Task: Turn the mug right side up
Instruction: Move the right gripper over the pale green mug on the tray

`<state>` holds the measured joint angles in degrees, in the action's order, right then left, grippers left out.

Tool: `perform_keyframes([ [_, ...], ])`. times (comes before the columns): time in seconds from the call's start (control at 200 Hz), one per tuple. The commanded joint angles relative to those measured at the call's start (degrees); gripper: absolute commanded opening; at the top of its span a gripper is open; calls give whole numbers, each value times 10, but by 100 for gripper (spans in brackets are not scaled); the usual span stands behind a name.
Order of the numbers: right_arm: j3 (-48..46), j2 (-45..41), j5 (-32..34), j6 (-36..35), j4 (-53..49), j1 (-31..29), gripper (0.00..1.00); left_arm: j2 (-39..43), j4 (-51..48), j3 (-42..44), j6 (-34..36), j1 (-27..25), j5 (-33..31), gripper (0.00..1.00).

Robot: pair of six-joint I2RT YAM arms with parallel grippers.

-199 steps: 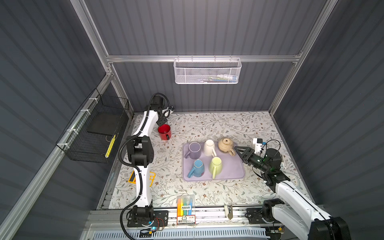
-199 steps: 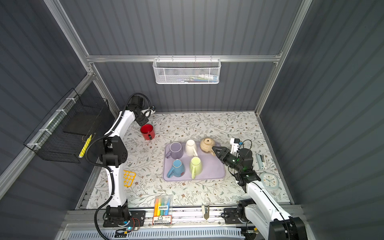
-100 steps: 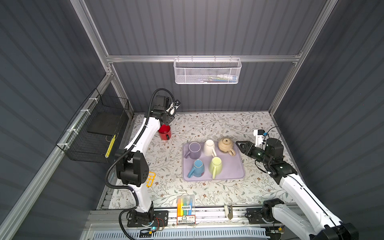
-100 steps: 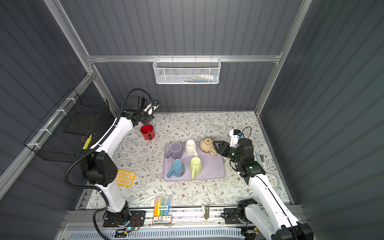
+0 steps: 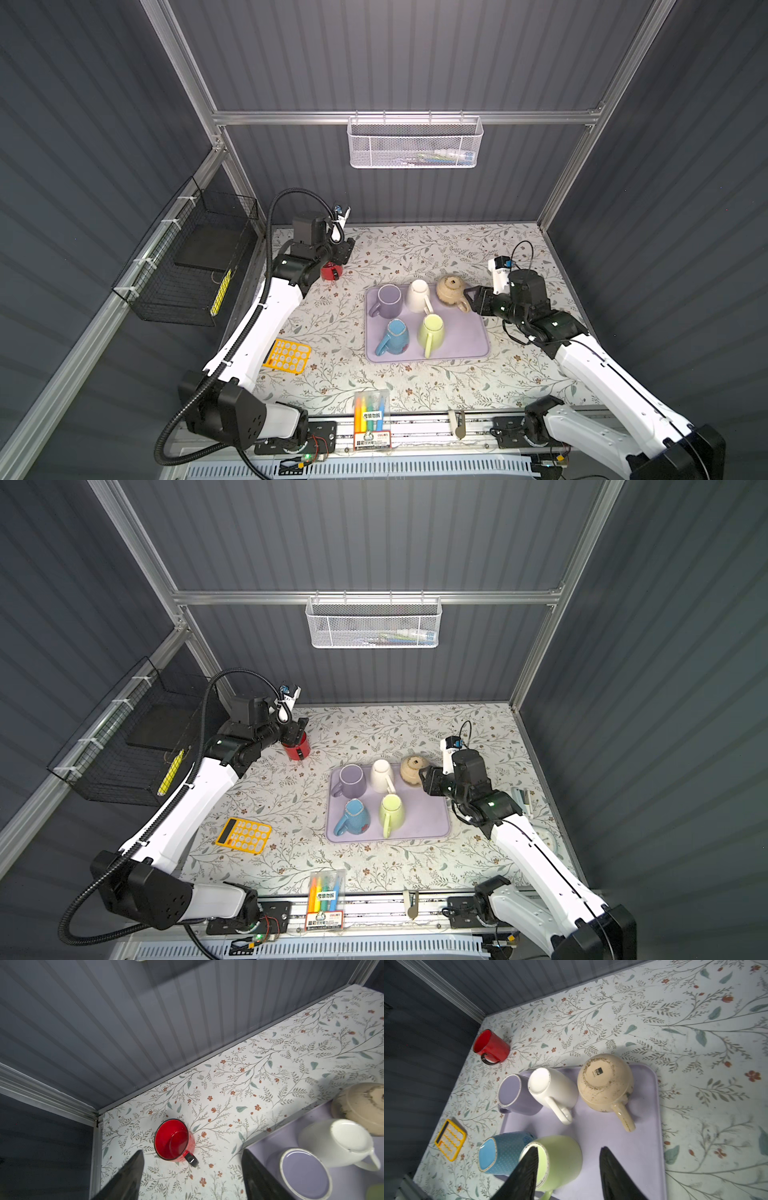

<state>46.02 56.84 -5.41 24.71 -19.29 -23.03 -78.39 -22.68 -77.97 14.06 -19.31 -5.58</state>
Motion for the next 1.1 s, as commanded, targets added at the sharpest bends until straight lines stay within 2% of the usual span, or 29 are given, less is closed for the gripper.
perform_keyframes([
  [0.0, 10, -5, 60, -12, -62, -27, 51, 23, -25, 39, -66, -10, -11, 75],
  [0.075, 6, -8, 66, 11, -70, -52, 52, 40, -27, 68, -84, -11, -1, 84],
  [0.15, 4, -5, 84, 43, -83, -88, 52, 56, -28, 96, -104, -11, 0, 87],
  [0.22, -7, -1, 101, 72, -80, -131, 52, 77, -10, 131, -114, -11, 27, 90],
  [0.26, -13, 3, 112, 91, -77, -154, 52, 89, 9, 155, -119, -11, 41, 99],
  [0.44, -31, 21, 148, 167, -66, -230, 55, 122, 58, 213, -162, -10, 53, 100],
  [0.615, 0, 91, 190, 190, -83, -276, 58, 121, 73, 231, -160, -10, 74, 100],
  [0.775, 27, 158, 193, 210, -81, -298, 61, 107, 58, 230, -146, -11, 83, 100],
  [1.096, 52, 222, 190, 215, -73, -318, 65, 104, 58, 235, -138, -11, 78, 100],
])
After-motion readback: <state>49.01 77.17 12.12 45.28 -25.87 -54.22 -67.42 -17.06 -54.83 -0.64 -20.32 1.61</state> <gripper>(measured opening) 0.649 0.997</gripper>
